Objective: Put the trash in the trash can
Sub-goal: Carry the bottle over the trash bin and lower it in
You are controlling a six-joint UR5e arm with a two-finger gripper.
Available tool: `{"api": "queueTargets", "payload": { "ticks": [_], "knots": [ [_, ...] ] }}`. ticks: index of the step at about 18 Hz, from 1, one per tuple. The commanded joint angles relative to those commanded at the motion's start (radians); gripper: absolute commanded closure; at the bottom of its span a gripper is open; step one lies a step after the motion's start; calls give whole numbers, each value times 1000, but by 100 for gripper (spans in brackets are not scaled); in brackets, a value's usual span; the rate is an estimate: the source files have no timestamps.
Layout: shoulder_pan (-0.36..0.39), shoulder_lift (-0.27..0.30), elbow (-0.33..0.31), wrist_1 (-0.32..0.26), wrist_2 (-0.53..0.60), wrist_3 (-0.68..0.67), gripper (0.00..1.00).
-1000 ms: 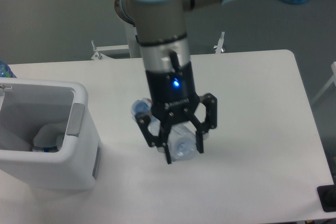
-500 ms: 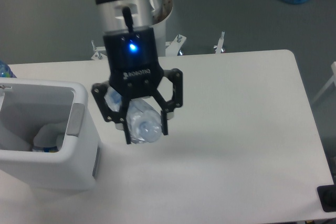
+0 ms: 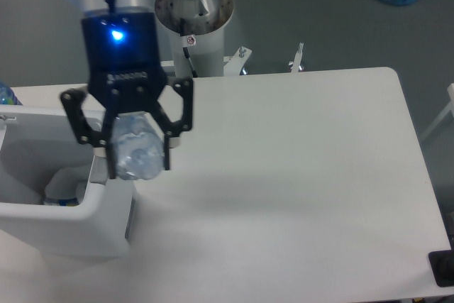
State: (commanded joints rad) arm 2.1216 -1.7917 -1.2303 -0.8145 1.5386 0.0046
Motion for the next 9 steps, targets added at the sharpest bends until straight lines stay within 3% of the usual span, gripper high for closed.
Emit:
{"api": "queueTargets", "payload": {
  "ticks": [9],
  "knots": [
    [-78, -32, 5, 0, -2, 5, 41]
  ]
}}
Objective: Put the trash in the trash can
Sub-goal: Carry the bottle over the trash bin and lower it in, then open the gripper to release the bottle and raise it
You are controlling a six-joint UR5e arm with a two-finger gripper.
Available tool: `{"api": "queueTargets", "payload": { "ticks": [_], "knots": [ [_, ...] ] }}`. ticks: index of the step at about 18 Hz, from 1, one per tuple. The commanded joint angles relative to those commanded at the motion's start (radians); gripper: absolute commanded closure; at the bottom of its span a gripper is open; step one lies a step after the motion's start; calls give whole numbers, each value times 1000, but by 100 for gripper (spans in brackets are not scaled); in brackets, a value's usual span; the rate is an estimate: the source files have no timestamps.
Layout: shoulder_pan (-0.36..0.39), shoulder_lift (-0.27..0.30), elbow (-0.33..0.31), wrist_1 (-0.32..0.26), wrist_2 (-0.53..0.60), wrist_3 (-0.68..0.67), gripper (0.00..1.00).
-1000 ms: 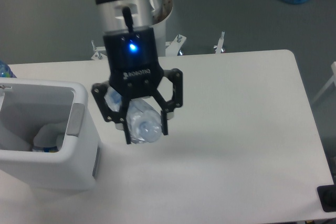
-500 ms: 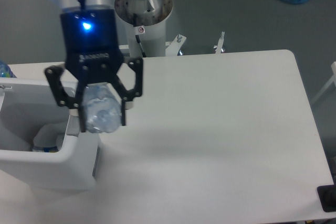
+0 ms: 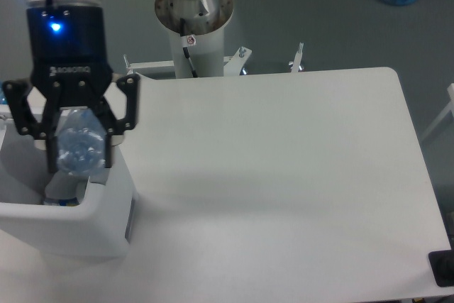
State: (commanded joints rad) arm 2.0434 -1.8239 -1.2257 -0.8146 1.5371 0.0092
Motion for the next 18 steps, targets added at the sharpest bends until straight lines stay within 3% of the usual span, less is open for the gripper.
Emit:
{"api": "queueTargets", "payload": {
  "ticks": [15, 16, 18],
  "knots": [
    [-55, -77, -8, -2, 2, 3, 39],
    [-57, -83, -9, -2, 3, 3, 38],
    [-57, -94, -8, 0, 3, 11, 24]
  ]
}}
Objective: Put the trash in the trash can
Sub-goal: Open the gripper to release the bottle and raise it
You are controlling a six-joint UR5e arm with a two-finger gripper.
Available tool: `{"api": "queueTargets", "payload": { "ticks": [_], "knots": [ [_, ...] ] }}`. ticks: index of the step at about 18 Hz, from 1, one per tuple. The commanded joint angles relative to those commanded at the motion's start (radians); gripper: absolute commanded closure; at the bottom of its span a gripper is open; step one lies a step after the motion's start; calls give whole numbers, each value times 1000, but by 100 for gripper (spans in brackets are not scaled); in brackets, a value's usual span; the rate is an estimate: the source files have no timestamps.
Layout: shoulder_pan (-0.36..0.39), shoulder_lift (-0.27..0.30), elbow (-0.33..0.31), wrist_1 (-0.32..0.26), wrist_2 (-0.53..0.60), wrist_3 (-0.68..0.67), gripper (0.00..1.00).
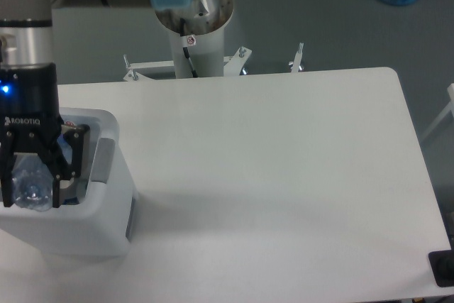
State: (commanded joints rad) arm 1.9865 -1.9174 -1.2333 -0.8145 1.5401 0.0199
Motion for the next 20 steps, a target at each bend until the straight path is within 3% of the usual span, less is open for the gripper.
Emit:
{"api": "queueTargets", "payload": {
  "ticks": [2, 7, 11, 14, 17, 20],
  "knots": [
    [0, -3, -3, -2, 0, 43, 0],
    [2, 3, 0, -2, 6, 57, 0],
    [18, 23, -37, -9, 69, 95, 0],
    [55, 24, -66, -14, 197, 219, 0],
    [81, 31, -80, -23, 244, 326, 0],
    [124, 84, -97, -99, 265, 434, 0]
  ]
}}
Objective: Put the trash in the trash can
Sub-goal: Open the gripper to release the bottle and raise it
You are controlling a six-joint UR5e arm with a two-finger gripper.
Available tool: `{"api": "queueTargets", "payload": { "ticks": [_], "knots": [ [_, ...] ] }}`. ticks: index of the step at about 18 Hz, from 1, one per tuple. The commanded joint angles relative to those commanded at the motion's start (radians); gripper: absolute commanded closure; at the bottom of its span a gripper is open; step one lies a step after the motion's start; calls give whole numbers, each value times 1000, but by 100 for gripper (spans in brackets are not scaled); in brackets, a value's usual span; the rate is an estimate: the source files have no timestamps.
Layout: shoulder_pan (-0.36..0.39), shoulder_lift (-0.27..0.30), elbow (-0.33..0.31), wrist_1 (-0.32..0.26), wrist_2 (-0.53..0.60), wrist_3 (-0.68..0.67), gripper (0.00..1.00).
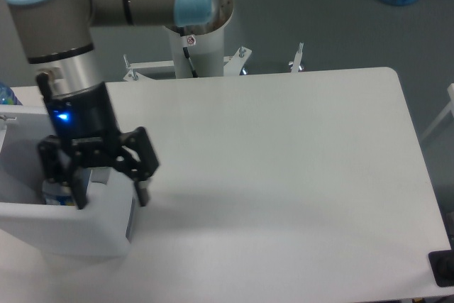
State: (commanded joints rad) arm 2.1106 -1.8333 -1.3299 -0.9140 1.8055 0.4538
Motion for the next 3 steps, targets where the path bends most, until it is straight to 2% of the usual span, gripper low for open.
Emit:
{"api": "queueTargets", "payload": {
  "ticks": [3],
  "knots": [
    [15, 35, -12, -34, -3, 31, 0]
  ]
}}
